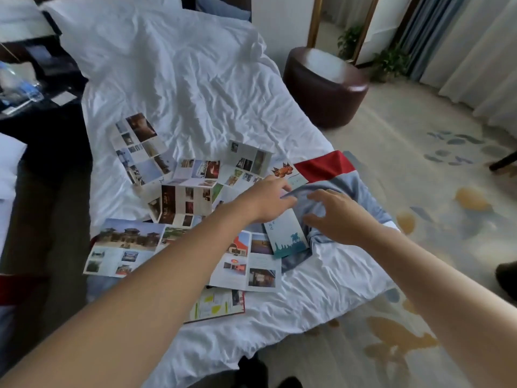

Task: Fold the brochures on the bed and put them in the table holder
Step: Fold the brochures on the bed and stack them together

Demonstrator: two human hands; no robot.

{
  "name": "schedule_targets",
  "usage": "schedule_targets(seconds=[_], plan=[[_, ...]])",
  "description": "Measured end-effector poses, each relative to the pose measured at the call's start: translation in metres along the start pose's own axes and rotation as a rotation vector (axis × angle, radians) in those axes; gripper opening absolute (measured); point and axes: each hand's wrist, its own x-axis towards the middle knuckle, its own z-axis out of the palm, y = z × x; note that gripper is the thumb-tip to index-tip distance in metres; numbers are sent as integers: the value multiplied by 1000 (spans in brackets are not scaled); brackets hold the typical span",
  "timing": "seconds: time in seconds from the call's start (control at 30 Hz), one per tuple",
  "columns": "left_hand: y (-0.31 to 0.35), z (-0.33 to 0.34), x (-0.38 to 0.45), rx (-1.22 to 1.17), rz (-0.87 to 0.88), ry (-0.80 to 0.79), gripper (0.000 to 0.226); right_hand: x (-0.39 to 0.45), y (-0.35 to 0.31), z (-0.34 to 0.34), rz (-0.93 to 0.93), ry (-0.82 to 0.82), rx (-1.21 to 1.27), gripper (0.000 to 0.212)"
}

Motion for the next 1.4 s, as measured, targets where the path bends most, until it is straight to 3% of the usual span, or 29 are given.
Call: schedule_targets(seconds=[0.3, 0.57, 0.97, 1.07, 1.23, 1.4], plan=[[-92, 40, 101, -123, -167, -35, 41, 114, 41, 82, 54, -156, -71, 56], [-132, 110, 165, -163, -325, -86, 44, 176, 101, 142, 66, -269, -69, 53], [-190, 214, 195, -277, -540, -55, 48, 220, 142, 255, 27, -390, -68, 52], [-213, 228, 187, -149, -490, -8, 46, 222, 127, 283, -25, -410, -47, 50], [-267, 215, 178, 321, -391, 14, 50, 230, 93, 324, -136, -420, -23, 44], [-293, 211, 168, 350, -415, 56, 36, 228, 73, 349, -186, -391, -33, 53]])
